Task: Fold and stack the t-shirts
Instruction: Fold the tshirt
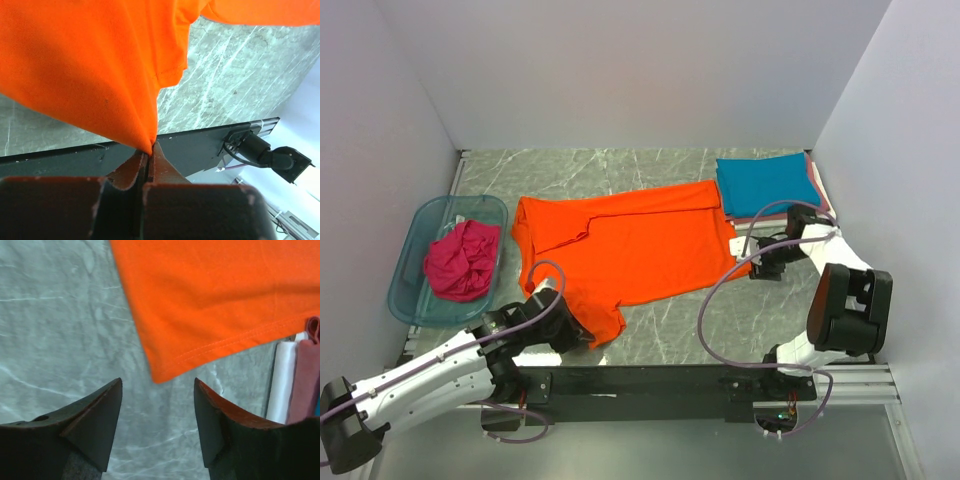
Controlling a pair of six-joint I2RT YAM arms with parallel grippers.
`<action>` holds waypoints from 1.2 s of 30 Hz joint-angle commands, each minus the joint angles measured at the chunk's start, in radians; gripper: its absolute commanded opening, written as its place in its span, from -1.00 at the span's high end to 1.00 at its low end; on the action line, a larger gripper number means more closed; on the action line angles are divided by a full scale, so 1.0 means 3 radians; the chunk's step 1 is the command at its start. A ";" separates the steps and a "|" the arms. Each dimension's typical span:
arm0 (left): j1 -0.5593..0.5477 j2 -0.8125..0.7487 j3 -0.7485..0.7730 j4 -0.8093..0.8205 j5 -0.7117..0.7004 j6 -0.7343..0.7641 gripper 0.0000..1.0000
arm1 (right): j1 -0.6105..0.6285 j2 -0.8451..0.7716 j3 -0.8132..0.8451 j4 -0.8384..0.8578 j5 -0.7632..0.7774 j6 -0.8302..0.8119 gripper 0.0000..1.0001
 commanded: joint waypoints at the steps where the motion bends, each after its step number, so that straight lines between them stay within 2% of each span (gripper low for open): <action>1: 0.0075 -0.0022 -0.0027 0.0024 0.0113 0.0064 0.99 | 0.0112 0.0175 0.0029 0.0252 0.0192 -0.0071 -0.26; 11: 0.0244 -0.0155 0.0045 -0.0078 0.0154 0.0095 0.99 | 0.0291 0.0370 -0.0094 0.0477 0.0432 0.0077 -0.01; 15: 0.0351 -0.0201 0.0141 -0.0205 0.0128 0.0172 0.99 | 0.0307 0.0390 -0.0063 0.0493 0.0422 0.0144 0.31; 20: 0.0464 -0.0303 0.0285 -0.0425 0.0016 0.0253 0.99 | 0.0307 0.0299 -0.0038 0.0432 0.0371 0.0220 0.51; 24: 0.0505 -0.0401 0.0346 -0.0538 -0.0014 0.0269 0.99 | 0.0301 0.0191 0.0008 0.0355 0.0233 0.0277 0.93; 26: 0.0535 -0.0436 0.0387 -0.0594 -0.0132 0.0289 0.99 | 0.0307 0.0160 0.0029 0.0304 0.0132 0.0292 1.00; 32: 0.0607 -0.0370 0.0632 -0.0691 -0.0296 0.0391 0.99 | 0.0302 0.0216 0.0187 0.0242 0.0024 0.0481 1.00; 36: 0.0724 -0.0258 0.0719 -0.0549 -0.0296 0.0483 0.99 | 0.0307 0.0252 0.0269 0.0299 -0.0033 0.0670 1.00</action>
